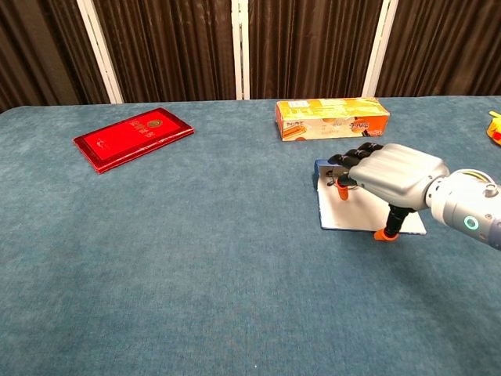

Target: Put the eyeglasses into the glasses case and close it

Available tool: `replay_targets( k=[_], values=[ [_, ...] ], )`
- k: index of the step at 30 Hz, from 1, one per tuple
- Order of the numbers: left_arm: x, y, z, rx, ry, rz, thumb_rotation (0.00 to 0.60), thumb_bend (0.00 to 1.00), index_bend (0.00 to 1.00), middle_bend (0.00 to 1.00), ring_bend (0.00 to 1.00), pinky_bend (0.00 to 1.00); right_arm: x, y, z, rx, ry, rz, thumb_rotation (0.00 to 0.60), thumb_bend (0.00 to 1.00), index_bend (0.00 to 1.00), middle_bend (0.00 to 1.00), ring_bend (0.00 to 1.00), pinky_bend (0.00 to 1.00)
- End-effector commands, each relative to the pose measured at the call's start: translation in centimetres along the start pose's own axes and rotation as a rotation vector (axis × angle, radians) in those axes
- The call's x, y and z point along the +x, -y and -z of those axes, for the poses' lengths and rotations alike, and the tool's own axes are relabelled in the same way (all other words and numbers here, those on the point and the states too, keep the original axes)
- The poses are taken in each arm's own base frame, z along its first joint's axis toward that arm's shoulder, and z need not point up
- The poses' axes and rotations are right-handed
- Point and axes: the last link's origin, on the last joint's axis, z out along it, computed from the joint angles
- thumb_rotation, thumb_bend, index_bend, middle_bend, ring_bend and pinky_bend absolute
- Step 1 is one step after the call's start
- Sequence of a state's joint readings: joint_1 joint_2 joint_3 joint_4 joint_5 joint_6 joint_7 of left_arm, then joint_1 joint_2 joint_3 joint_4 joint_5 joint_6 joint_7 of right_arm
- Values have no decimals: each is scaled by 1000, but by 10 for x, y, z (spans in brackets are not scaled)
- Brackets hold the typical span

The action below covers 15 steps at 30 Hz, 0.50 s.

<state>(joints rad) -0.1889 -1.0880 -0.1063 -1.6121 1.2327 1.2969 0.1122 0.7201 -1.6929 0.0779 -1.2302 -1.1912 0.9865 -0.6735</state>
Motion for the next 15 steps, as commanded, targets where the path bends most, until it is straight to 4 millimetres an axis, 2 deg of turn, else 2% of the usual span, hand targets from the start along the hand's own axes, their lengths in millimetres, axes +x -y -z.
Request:
replay_targets(
  k=[1, 9, 15],
  values=[
    [0, 0, 0, 0, 1, -1, 600, 0, 0, 0, 0, 0, -1, -1, 0, -2, 2, 0, 600, 101, 366, 0, 0, 0],
    [-1, 0, 0, 1, 1, -2, 600, 0, 0, 0, 0, 0, 0, -5, 1, -6, -8, 1, 600, 251, 415, 0, 0, 0],
    [0, 0, 0, 1, 2, -2, 600, 0, 0, 0, 0, 0, 3, -9, 2, -7, -20, 9, 600, 264, 420, 0, 0, 0]
  ],
)
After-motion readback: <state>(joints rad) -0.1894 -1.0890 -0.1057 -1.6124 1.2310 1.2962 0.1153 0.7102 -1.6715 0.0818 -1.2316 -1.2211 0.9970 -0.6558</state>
